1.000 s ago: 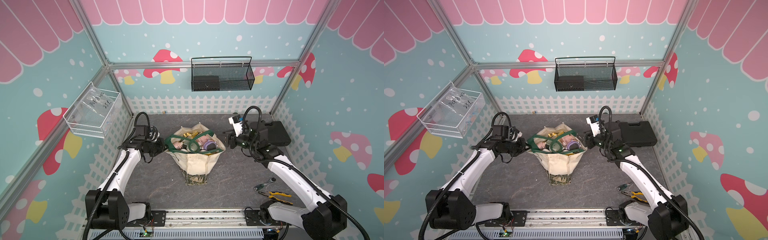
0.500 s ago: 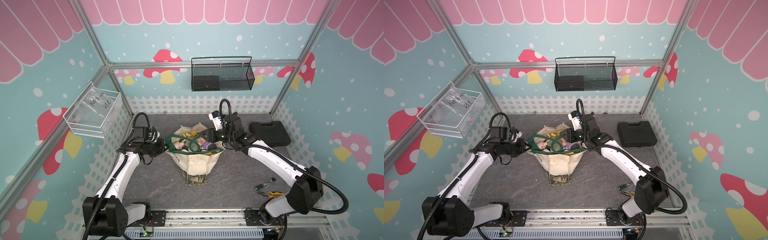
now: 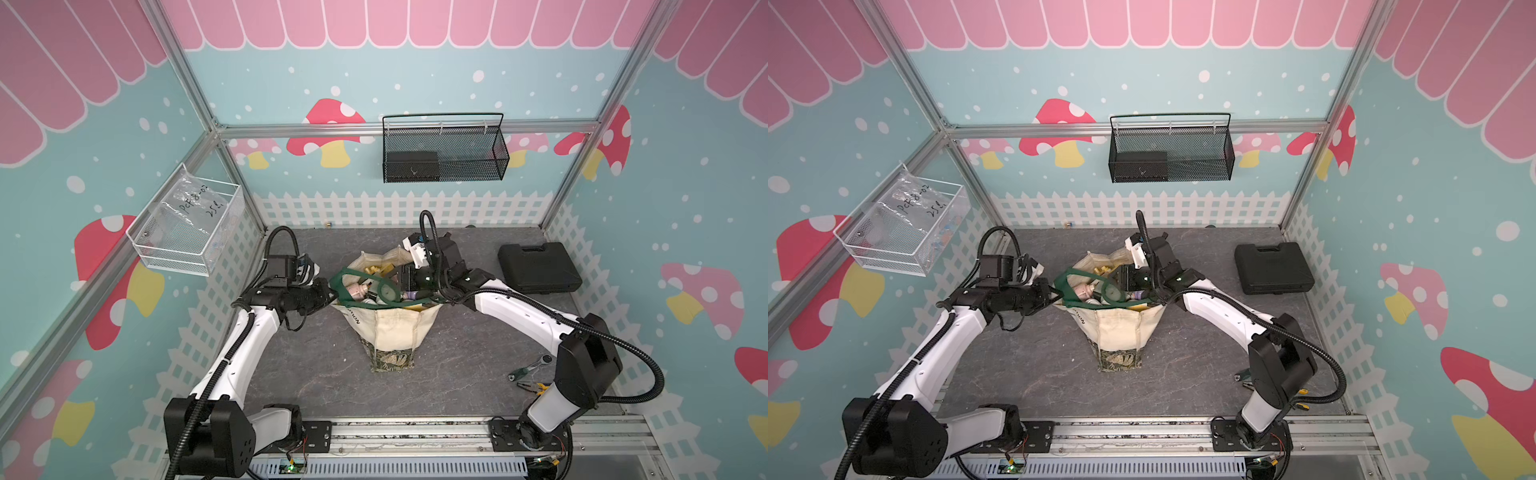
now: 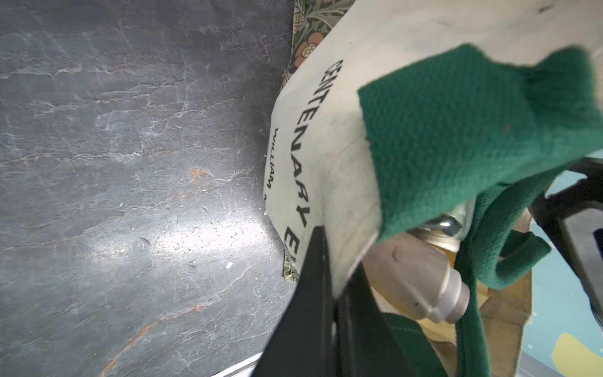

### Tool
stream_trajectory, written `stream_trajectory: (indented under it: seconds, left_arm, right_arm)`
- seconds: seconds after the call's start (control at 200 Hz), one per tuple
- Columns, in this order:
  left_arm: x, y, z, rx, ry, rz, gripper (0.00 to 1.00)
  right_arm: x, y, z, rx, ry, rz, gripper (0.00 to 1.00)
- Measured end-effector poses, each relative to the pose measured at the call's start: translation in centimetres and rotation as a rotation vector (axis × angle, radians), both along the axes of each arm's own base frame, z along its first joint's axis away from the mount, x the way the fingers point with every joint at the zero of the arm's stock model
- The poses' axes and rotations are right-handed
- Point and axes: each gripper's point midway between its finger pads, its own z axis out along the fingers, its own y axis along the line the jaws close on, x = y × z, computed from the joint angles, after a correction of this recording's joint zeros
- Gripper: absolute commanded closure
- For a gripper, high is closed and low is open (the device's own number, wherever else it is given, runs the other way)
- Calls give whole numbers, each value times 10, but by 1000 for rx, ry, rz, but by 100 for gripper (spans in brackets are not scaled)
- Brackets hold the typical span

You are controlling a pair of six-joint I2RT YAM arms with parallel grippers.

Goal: Take out the pencil sharpeners from the tote bags
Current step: Adjust the canvas bag at the center of the board.

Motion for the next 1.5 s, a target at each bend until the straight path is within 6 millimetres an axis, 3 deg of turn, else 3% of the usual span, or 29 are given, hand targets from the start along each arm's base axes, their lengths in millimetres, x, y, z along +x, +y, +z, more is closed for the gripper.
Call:
stream_trajectory:
  seconds: [0.23,0.49,0.55,0.63,0.796,0.871,0.956,1.051,1.161,1.501]
  left_arm:
    - [-1,0,1,0,-3,0,100]
    - [-1,0,0,2,-2,1,100]
    - [-1,1,0,4,-3,2,100]
    - [-2,1,0,8,-6,2,100]
    - [-3,1,0,9,-6,3,100]
    - [-4,2,0,11,-3,4,100]
    - [-4,2,-1,12,-3,4,100]
    - [-4,2,0,12,-3,4,100]
    - [-4,2,-1,12,-3,4,100]
    - [-4,2,-1,16,-4,4,100]
  right_arm:
    - [7,8,-5,62,13,-30,40]
    - [22,42,0,258,60,8,43]
    - [21,45,8,292,51,21,42]
    - [18,45,34,358,-13,36,42]
    - [2,13,107,507,-201,52,42]
    - [1,-18,136,573,-286,25,42]
    - [9,-65,149,613,-346,-49,42]
    - [22,-116,140,613,-354,-148,41]
    - [32,-158,115,569,-312,-224,41]
    - [46,-219,13,203,-116,-379,39]
